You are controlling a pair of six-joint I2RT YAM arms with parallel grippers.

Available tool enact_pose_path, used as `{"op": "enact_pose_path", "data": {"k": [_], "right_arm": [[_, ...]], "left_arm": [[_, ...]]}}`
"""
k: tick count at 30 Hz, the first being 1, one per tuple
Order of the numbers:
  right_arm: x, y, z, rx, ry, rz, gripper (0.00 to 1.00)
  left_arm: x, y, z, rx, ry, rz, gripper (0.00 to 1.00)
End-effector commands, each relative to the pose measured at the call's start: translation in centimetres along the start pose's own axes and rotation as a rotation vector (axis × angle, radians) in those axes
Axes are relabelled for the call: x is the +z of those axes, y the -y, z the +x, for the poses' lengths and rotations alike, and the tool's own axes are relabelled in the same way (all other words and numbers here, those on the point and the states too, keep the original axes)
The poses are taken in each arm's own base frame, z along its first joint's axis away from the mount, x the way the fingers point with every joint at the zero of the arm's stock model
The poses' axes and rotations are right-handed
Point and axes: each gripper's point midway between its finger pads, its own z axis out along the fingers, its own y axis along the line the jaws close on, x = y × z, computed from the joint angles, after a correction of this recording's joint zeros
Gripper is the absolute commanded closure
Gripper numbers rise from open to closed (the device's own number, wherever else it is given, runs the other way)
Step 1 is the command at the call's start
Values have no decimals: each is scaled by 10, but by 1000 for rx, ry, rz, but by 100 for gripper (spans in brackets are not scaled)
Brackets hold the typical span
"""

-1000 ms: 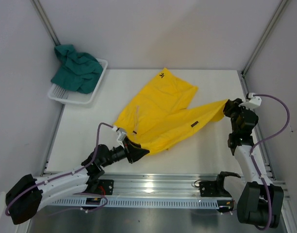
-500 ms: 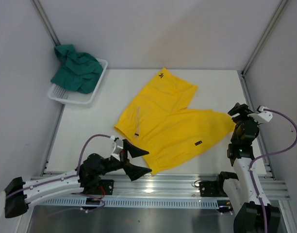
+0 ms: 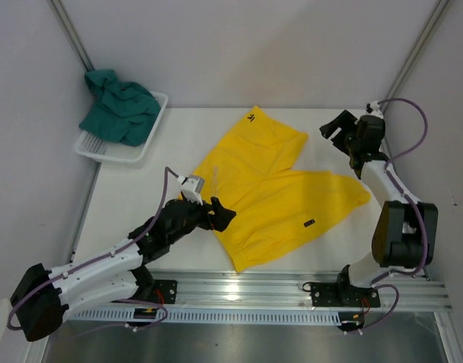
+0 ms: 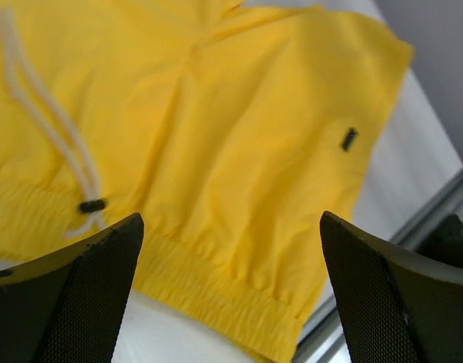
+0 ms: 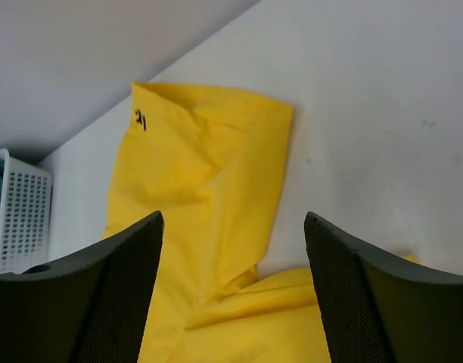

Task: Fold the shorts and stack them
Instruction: Flatten the shorts out

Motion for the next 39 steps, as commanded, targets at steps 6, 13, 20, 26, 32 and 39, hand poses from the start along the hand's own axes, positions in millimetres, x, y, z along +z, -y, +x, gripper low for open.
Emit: {"op": "enact_pose_path", "data": {"k": [6, 13, 20, 26, 32, 39], "right_arm": [[76, -45, 77, -7, -342, -46, 35], [127, -32, 115, -65, -389, 102, 35], [141, -21, 125, -146, -354, 224, 36], [149, -13, 124, -177, -321, 271, 44], [164, -18, 123, -181, -314, 260, 53], [177, -16, 132, -192, -348, 265, 53]], "left_arm": [[-14, -84, -11, -208, 20, -295, 1], [-25, -115, -20, -281, 27, -345, 1], [-16, -139, -7, -364, -17, -358, 1], [-6, -152, 3, -394, -29, -375, 1], [0, -162, 11, -408, -51, -393, 1], [5, -171, 16, -424, -68, -411, 1]]}}
